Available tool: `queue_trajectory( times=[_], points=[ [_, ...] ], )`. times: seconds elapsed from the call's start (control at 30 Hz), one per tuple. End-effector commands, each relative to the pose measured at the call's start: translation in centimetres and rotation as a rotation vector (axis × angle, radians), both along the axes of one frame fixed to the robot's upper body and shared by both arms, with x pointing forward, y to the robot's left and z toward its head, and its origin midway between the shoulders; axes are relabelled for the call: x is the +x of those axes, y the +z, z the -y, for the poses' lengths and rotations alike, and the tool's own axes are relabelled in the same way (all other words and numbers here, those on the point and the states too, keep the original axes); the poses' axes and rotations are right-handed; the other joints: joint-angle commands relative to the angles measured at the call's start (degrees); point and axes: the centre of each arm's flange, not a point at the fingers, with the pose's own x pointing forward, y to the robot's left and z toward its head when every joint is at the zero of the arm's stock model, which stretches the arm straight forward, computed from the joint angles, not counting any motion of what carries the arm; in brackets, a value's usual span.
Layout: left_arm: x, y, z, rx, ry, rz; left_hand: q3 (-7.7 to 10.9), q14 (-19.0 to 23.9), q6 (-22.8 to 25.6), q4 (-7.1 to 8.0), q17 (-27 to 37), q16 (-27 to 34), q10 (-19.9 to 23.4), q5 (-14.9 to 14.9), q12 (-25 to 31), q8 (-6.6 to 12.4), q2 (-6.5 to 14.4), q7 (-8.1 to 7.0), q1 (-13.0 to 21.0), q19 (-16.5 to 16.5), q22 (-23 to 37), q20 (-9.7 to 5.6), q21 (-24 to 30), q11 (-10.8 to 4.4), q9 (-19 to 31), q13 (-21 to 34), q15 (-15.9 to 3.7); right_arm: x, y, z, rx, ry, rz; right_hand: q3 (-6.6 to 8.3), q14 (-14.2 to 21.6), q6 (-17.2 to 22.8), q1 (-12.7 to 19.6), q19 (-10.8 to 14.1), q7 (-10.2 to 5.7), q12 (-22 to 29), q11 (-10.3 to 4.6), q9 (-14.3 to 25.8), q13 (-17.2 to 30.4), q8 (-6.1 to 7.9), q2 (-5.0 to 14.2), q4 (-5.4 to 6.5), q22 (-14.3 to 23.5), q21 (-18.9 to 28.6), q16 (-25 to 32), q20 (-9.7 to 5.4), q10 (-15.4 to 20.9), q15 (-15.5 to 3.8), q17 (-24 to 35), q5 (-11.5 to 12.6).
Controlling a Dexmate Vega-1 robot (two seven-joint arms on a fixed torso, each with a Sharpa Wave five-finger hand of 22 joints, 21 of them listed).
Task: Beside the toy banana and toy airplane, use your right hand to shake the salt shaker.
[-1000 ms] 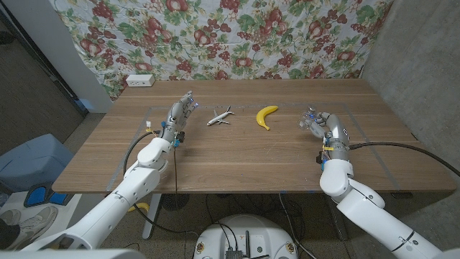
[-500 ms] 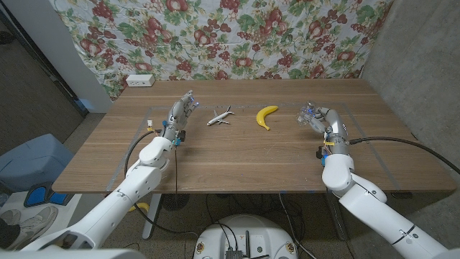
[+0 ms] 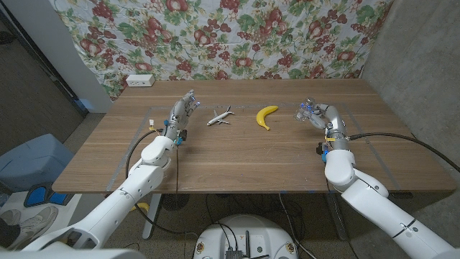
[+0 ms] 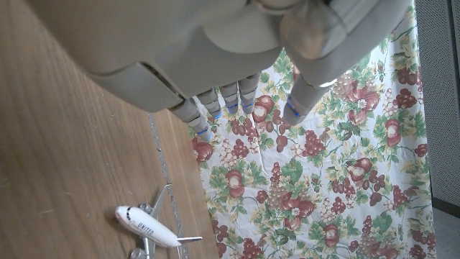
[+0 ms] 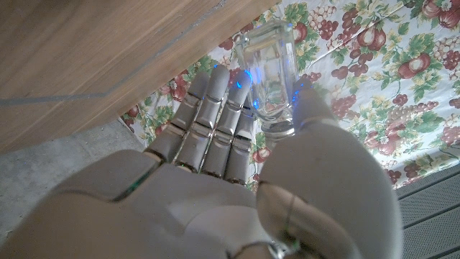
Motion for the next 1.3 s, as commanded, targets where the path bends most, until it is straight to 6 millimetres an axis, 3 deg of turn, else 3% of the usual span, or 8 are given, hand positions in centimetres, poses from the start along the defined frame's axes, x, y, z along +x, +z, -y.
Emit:
queue_trajectory(
  times=[0.03,0.7,1.3],
  points=[
    [0.1,0.2,0.1,-0.001,-0.001,0.005,-0.03,0.31,0.52,0.05,0.07,0.19,0.54,0.32,0.14,0.14,2.24,0.04,0.60,0.52,0.22,-0.05,0.04,-0.18,0.18,0.20,-1.83,0.6,0.7,0.2,0.001,0.057,-0.014,2.13,0.47,4.73,7.43,-0.55,-5.21,0.11,-3.53,3.60,0.22,2.26,7.75,1.69,-0.07,0.70,-0.30,-1.66,1.88,-6.90,0.40,0.42],
    [0.2,0.1,-0.6,-0.006,-0.002,0.003,0.01,0.35,0.54,0.05,0.05,0.18,0.50,0.34,0.12,0.14,2.24,0.04,0.63,0.51,0.22,-0.03,0.03,-0.19,0.18,0.20,-1.81,1.4,1.6,-0.1,0.020,0.101,0.002,2.21,0.71,4.74,7.09,-1.02,-5.21,0.09,-3.55,3.89,0.38,2.34,7.70,1.85,-0.34,1.92,-1.44,-1.84,1.72,-6.88,1.47,0.56],
    [0.8,0.4,-0.9,-0.004,-0.003,0.001,-0.02,0.25,0.52,0.07,0.06,0.14,0.50,0.33,0.12,0.12,2.22,0.03,0.62,0.46,0.22,-0.04,0.01,-0.17,0.18,0.20,-1.81,1.8,0.4,0.6,0.247,0.105,0.141,2.34,0.97,4.60,6.99,-1.36,-5.26,-0.03,-3.65,4.21,0.37,2.35,7.72,1.84,-0.59,3.13,-2.39,-1.88,1.60,-6.96,2.48,0.61]
  ],
)
